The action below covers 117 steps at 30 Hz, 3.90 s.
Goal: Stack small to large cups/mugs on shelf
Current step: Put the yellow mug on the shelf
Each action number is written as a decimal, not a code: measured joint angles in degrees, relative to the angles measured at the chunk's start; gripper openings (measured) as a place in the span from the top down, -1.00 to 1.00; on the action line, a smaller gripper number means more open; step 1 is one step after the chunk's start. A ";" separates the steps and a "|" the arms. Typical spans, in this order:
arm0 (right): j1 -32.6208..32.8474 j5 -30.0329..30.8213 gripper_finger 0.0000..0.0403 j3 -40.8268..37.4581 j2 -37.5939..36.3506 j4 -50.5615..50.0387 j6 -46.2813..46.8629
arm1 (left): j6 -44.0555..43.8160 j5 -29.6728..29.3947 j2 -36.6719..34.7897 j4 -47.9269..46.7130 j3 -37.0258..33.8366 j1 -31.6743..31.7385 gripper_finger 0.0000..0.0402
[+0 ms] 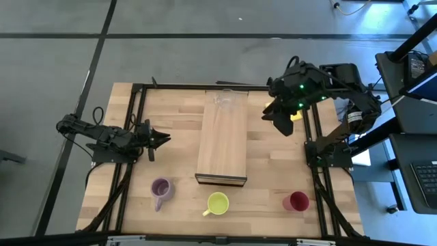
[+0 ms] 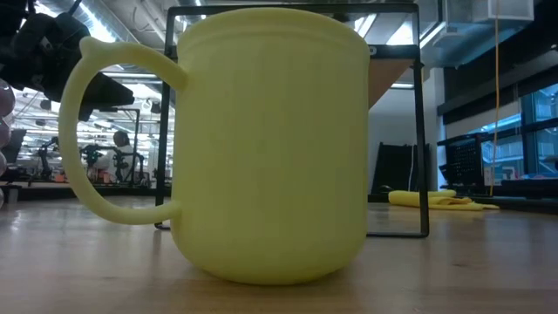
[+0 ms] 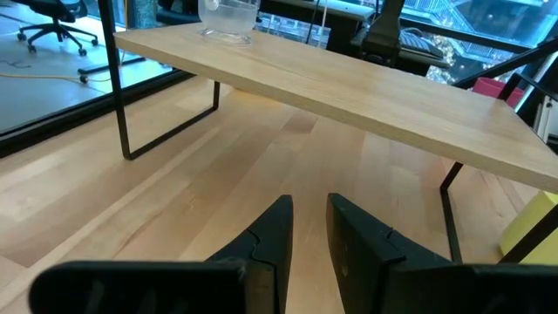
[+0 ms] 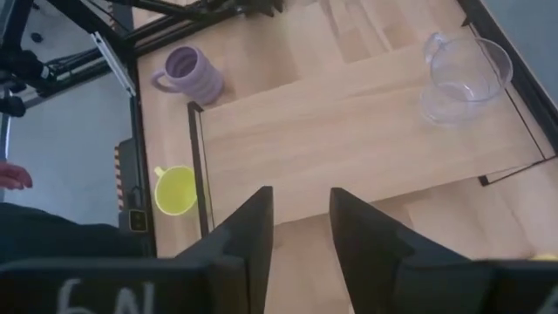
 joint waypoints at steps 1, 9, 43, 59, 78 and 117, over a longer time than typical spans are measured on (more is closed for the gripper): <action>0.02 0.01 0.42 0.00 0.00 0.33 0.00 | 0.01 0.00 -0.02 -0.01 0.00 0.00 0.66; 0.02 -2.25 0.42 0.00 0.02 2.65 2.76 | 0.00 0.00 -0.01 -0.01 0.00 0.00 0.66; 6.41 0.42 0.42 -0.02 9.03 6.21 7.85 | 0.00 0.00 -0.01 0.00 0.01 0.02 0.66; 15.19 -5.29 0.42 0.00 10.29 10.46 15.17 | 0.00 0.00 -0.01 -0.01 0.01 0.00 0.66; 31.56 7.70 0.42 -0.01 26.10 8.50 37.95 | -0.01 -0.02 -0.01 0.02 0.00 0.02 0.66; 33.58 3.13 0.42 1.29 40.63 13.14 52.96 | 0.00 -0.01 -0.01 0.00 0.00 0.02 0.66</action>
